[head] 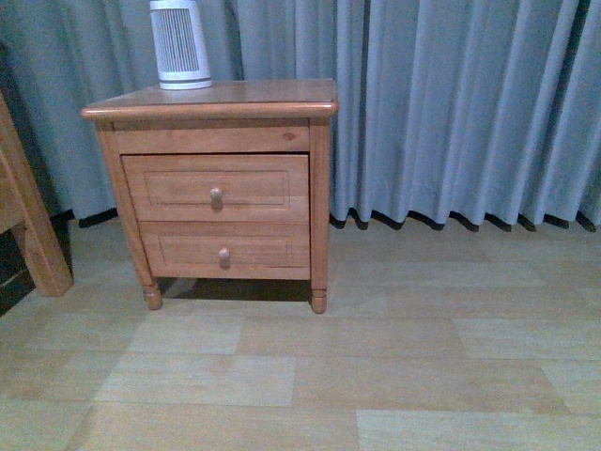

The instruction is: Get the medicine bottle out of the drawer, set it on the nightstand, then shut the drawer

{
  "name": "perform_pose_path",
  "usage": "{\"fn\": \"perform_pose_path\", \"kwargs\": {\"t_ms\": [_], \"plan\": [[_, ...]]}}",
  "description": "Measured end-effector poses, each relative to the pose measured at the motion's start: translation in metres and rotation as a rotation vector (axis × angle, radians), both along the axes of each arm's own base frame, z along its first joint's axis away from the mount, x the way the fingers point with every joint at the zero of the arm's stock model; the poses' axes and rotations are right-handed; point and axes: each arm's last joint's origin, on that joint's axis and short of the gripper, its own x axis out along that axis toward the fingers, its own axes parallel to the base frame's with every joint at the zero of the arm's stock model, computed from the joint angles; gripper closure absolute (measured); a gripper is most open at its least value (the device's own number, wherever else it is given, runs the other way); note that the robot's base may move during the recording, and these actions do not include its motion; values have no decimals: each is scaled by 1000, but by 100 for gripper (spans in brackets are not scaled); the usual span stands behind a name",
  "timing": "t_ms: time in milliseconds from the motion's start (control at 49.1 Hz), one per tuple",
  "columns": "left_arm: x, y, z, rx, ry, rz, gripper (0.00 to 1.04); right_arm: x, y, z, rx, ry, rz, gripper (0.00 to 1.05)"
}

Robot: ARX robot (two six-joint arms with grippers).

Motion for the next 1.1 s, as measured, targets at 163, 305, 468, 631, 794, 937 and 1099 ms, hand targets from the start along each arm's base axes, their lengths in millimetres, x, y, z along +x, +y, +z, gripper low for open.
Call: {"fn": "perform_pose_path", "kwargs": {"t_ms": [163,305,468,631,794,937,1099], "plan": [[0,0,0,0,0,0,6,0,0,0,0,0,0,7],[0,0,0,0,0,0,6,0,0,0,0,0,0,7],[0,0,0,0,0,-1,6,0,0,0,0,0,0,7],[0,0,0,0,1,0,6,0,0,0,0,1,0,7],[11,4,14,-229,457,-110,6,0,0,0,0,1,0,7],[47,11,65,-225,356,-99,6,0,0,0,0,1,0,7],[101,10,100,-145,220,-74,6,0,0,0,0,1,0,7]]}}
